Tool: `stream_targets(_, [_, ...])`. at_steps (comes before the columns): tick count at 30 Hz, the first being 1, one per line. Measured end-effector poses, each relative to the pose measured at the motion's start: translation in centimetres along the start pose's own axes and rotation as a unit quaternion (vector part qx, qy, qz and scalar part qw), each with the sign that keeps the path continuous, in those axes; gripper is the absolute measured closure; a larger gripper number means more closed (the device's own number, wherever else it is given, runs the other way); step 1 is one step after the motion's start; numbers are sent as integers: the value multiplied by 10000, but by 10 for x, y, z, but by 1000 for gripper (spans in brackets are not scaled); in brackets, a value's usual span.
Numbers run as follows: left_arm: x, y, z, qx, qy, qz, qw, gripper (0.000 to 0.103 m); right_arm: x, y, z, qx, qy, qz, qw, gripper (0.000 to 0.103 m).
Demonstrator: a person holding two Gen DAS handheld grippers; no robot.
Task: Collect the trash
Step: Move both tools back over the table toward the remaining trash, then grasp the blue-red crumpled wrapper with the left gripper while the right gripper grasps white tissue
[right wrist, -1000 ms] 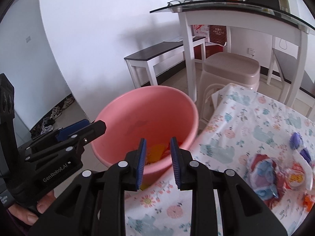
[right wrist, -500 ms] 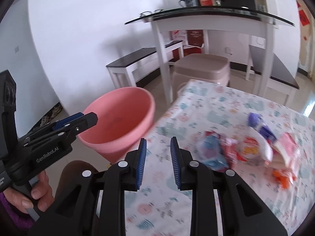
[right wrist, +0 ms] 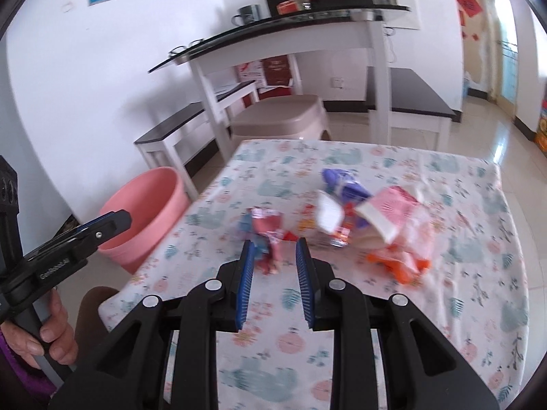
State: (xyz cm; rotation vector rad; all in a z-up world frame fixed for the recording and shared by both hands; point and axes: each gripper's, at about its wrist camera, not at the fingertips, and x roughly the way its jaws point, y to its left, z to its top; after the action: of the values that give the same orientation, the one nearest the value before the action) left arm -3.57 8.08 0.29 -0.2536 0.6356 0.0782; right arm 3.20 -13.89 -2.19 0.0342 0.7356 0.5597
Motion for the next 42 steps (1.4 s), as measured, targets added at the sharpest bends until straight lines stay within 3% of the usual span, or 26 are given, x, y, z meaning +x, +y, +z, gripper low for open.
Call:
stream_targets(9, [39,-45,5,343,346,-528,9974,68,-6,-37,-5,334,-64,-210,9992,77])
stream_targets(20, [98,-79,13,620,599,-500,9950,68,0,-63,-9,487,29,-192,9986,77])
stream_targets(24, [114,-83,15,667,692,-425,9945,76,4,-67,-8,472,68,-143,9988,77])
stream_targets(30, [118,-78,10,573,791,-445,9942,98,7,-63,-4,365,42,40,9993,78])
stream_targets(42, [80,-63,12,467,451,-552,9964,101,25,-32,15,-169,-2,184,9997,77])
